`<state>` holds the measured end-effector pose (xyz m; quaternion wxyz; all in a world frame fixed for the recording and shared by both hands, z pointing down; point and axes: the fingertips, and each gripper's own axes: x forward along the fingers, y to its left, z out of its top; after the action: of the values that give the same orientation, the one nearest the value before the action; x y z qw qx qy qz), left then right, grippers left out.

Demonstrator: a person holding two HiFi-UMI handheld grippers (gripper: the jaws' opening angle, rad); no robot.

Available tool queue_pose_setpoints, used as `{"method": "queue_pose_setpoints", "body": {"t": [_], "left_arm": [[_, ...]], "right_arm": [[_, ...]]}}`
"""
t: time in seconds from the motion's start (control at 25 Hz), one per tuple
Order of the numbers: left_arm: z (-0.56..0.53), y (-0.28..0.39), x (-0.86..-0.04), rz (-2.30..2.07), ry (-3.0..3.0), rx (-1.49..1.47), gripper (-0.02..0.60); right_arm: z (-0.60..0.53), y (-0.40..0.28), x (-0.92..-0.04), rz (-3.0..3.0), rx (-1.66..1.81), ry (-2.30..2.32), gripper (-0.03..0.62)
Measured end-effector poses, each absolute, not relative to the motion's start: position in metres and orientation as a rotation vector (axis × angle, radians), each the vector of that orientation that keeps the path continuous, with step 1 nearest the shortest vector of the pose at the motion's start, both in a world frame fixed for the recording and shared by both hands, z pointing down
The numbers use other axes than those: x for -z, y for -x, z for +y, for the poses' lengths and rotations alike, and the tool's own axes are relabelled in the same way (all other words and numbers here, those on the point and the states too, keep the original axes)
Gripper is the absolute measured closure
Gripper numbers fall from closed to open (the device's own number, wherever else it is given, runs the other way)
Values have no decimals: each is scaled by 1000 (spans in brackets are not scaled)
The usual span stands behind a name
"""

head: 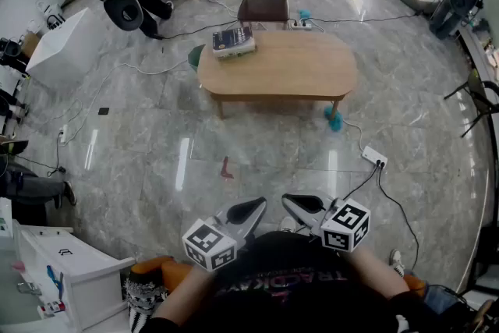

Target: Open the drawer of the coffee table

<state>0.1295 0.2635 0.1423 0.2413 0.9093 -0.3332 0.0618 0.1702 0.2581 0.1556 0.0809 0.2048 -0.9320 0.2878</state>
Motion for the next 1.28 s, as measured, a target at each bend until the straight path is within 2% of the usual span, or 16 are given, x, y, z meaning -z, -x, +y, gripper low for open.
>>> {"method": "queue_pose_setpoints", "body": {"t": [1.28], "left_arm": [[269,-139,-134,-955,-2461,-146,580]], "right_arm": [[264,-183,-146,-2820,-769,-588,592]]}}
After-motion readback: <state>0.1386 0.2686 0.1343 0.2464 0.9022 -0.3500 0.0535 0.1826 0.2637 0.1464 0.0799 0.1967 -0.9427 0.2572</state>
